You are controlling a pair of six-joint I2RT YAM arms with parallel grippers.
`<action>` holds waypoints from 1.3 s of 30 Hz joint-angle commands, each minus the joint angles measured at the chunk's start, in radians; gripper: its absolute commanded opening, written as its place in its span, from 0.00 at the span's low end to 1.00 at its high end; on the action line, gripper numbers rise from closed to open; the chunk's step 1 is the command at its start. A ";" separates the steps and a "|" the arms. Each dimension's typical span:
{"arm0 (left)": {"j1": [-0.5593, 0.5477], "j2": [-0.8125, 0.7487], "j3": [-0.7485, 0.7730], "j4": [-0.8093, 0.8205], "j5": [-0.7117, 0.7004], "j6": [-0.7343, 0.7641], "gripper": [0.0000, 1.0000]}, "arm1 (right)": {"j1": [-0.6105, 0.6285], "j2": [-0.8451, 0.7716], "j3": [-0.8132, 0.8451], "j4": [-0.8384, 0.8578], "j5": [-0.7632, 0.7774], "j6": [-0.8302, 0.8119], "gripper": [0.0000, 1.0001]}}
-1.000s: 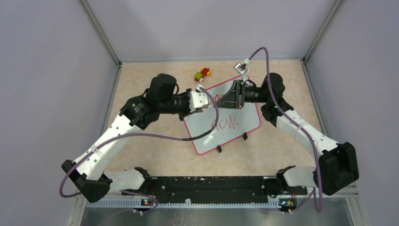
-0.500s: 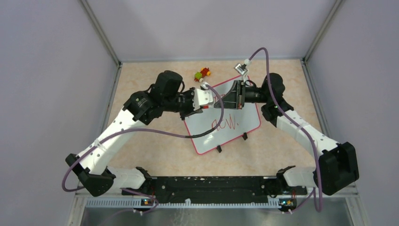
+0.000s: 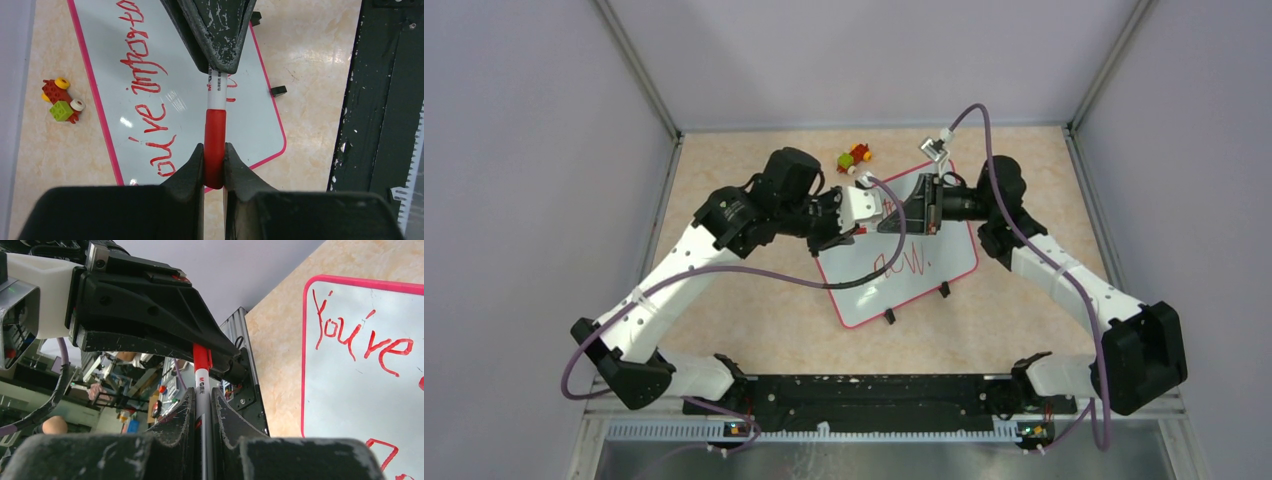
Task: Write a sentence on the whiteboard
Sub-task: Pass from the right arm to the left
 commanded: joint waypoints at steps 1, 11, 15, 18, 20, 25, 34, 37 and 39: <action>-0.046 0.013 0.021 0.229 0.108 -0.015 0.20 | 0.036 -0.022 0.029 -0.053 0.017 -0.071 0.00; -0.045 -0.009 0.031 0.073 -0.005 0.102 0.36 | -0.025 -0.047 0.028 -0.170 0.054 -0.167 0.00; -0.065 0.015 0.035 0.066 -0.038 0.101 0.40 | -0.020 -0.041 0.026 -0.153 0.050 -0.160 0.00; -0.077 0.034 0.034 0.094 -0.090 0.086 0.43 | -0.004 -0.038 0.026 -0.156 0.050 -0.170 0.00; -0.077 0.035 0.029 0.113 -0.099 0.080 0.38 | 0.009 -0.038 0.026 -0.163 0.051 -0.178 0.00; -0.080 0.033 0.017 0.126 -0.095 0.055 0.07 | 0.012 -0.034 0.036 -0.187 0.054 -0.195 0.00; 0.058 -0.037 -0.080 0.158 0.010 -0.095 0.00 | -0.062 -0.057 0.118 -0.232 0.037 -0.221 0.47; 0.163 -0.058 -0.113 0.182 0.088 -0.187 0.00 | -0.113 -0.072 0.137 -0.242 0.030 -0.222 0.67; 0.240 -0.076 -0.146 0.225 0.124 -0.258 0.00 | -0.166 -0.080 0.140 -0.239 0.016 -0.217 0.77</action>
